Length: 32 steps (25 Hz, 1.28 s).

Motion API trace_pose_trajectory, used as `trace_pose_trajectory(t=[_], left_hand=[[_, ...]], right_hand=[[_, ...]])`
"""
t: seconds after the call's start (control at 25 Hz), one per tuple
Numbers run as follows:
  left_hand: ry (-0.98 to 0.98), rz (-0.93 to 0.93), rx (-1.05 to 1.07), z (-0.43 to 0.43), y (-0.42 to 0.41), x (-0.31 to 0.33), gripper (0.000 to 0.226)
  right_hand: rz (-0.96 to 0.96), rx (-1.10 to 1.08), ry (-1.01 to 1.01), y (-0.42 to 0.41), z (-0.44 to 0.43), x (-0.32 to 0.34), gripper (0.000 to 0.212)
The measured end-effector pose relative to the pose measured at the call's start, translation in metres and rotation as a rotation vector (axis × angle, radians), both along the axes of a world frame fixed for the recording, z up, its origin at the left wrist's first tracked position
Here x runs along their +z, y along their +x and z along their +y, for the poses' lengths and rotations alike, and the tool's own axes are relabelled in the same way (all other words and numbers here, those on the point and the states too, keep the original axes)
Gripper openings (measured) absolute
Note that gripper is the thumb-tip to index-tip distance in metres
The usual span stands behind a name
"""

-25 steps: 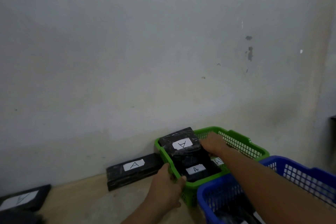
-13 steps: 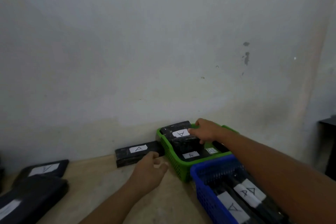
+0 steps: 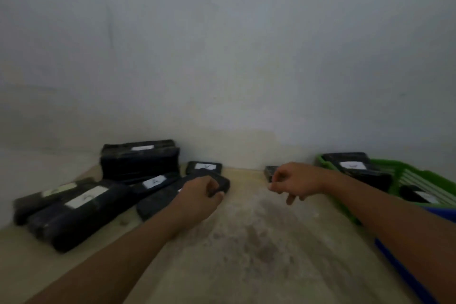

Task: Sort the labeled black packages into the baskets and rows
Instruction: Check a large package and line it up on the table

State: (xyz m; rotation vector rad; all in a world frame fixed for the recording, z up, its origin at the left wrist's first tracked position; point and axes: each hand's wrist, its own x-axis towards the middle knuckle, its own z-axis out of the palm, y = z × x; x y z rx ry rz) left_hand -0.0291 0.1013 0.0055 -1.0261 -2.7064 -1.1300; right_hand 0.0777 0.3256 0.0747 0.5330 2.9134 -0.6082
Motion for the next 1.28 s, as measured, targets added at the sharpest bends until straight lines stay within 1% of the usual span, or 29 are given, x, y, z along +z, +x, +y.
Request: trace_pose_trajectory(t=[0.12,0.2,0.28,0.36,0.44,0.52,0.6,0.68,0.72,0.8,0.84,0.92,1.0,1.04,1.12,1.16,1.2,1.28], left_hand=[[0.014,-0.040,0.151,-0.056,-0.024,-0.012,0.028],[0.008,-0.045,0.270,-0.088,-0.044,-0.027,0.029],[-0.017,-0.087,0.349,-0.111,-0.058,-0.042,0.039],[-0.049,-0.160,0.363,-0.122,-0.064,-0.056,0.054],[-0.068,-0.201,0.331,-0.122,-0.064,-0.064,0.068],[-0.006,-0.269,0.278,-0.117,-0.068,-0.070,0.077],[0.110,-0.362,0.256,-0.110,-0.073,-0.073,0.079],[0.214,-0.402,0.318,-0.103,-0.075,-0.075,0.075],[0.231,-0.407,0.349,-0.099,-0.073,-0.074,0.071],[0.269,-0.438,0.354,-0.090,-0.065,-0.070,0.066],[0.307,-0.468,0.336,-0.085,-0.058,-0.066,0.064],[0.405,-0.526,0.275,-0.076,-0.041,-0.058,0.061],[0.510,-0.635,0.184,-0.065,-0.019,-0.053,0.058],[0.588,-0.732,0.130,-0.059,-0.008,-0.052,0.057],[0.749,-0.992,0.017,-0.047,0.006,-0.051,0.051],[0.769,-1.103,-0.055,-0.039,0.009,-0.053,0.046],[0.733,-1.169,-0.125,-0.032,0.012,-0.054,0.044],[0.672,-1.231,-0.235,-0.016,0.019,-0.055,0.045]], right_hand=[[0.015,0.042,-0.084,-0.030,-0.054,-0.029,0.035],[0.040,0.029,-0.163,-0.051,-0.089,-0.048,0.036],[0.042,-0.047,-0.253,-0.069,-0.116,-0.068,0.042],[0.036,-0.142,-0.355,-0.086,-0.136,-0.090,0.047],[0.107,-0.261,-0.543,-0.098,-0.148,-0.109,0.048],[0.166,-0.376,-0.774,-0.104,-0.156,-0.115,0.042],[0.187,-0.458,-0.916,-0.106,-0.158,-0.117,0.040],[0.214,-0.496,-0.990,-0.106,-0.157,-0.117,0.047],[0.236,-0.499,-0.993,-0.104,-0.156,-0.117,0.051],[0.282,-0.482,-0.991,-0.096,-0.152,-0.117,0.049],[0.298,-0.473,-1.027,-0.090,-0.150,-0.115,0.044],[0.322,-0.461,-1.177,-0.072,-0.141,-0.111,0.032],[0.371,-0.453,-1.287,-0.052,-0.122,-0.110,0.025],[0.394,-0.451,-1.313,-0.041,-0.111,-0.111,0.026],[0.442,-0.431,-1.340,-0.022,-0.092,-0.114,0.030],[0.460,-0.415,-1.349,-0.013,-0.083,-0.117,0.033],[0.470,-0.397,-1.362,-0.006,-0.076,-0.118,0.034],[0.477,-0.370,-1.396,0.006,-0.065,-0.120,0.037]])
